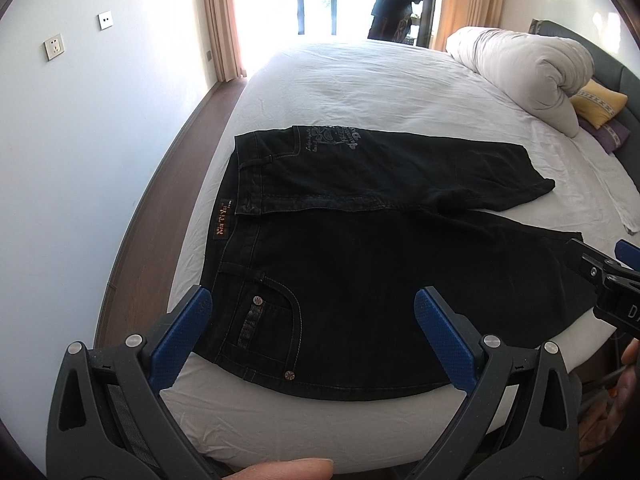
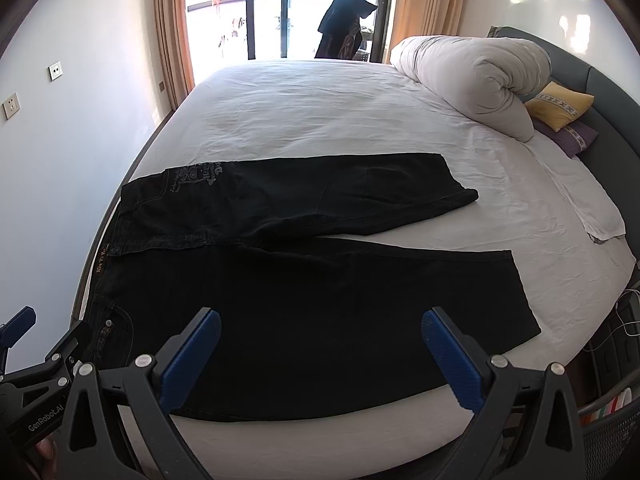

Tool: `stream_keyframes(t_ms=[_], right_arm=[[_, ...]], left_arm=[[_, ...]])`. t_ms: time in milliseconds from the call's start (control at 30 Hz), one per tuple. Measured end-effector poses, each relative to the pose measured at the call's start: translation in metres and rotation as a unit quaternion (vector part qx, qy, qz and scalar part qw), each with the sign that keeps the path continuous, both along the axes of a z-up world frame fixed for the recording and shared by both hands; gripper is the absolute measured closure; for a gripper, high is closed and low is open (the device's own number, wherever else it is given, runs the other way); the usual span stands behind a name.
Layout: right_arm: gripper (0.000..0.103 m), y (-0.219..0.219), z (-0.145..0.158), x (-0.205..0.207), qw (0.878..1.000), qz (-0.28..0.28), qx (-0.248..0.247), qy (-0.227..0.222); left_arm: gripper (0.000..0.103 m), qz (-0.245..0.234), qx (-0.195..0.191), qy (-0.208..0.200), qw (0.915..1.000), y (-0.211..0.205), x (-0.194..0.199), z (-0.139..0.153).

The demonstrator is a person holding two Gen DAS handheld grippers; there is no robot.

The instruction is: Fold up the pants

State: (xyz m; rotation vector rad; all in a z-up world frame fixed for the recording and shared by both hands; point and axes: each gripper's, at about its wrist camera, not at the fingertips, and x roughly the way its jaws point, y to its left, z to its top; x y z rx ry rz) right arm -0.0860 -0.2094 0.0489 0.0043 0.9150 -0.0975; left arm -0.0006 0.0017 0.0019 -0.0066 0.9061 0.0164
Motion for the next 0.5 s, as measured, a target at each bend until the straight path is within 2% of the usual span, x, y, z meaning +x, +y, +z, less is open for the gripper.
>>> stream_keyframes(t_ms=[500], right_arm=[[0.0, -0.0011, 0.0006, 0.0035, 1.0, 0.0, 0.0, 0.002]], left_arm=[[0.0, 0.0, 0.0, 0.001, 1.0, -0.0002, 0.0005, 0.0]])
